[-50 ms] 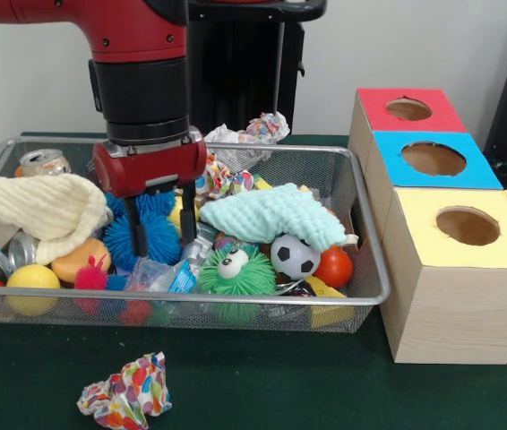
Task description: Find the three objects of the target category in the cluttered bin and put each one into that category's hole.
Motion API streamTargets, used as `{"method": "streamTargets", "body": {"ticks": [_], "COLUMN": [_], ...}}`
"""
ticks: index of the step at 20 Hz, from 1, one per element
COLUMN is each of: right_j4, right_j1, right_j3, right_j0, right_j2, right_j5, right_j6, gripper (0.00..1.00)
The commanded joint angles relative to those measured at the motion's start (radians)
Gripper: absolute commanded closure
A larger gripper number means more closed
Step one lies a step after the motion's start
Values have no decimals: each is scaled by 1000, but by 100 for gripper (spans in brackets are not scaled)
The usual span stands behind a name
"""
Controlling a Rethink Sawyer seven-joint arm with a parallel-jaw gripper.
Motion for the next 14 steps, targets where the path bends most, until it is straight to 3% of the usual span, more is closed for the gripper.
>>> {"method": "streamTargets", "body": {"ticks": [1,9,14], "right_j4": [-68,-79,-47], "right_j1": [36,50,11], "right_j3": [-12,-13,5], "right_j0": [-11,-10,-7], "right_j2": [53,50,48], "right_j5": [120,103,131], "right_j6": [-325,-309,-273], "gripper": [0,0,0]}}
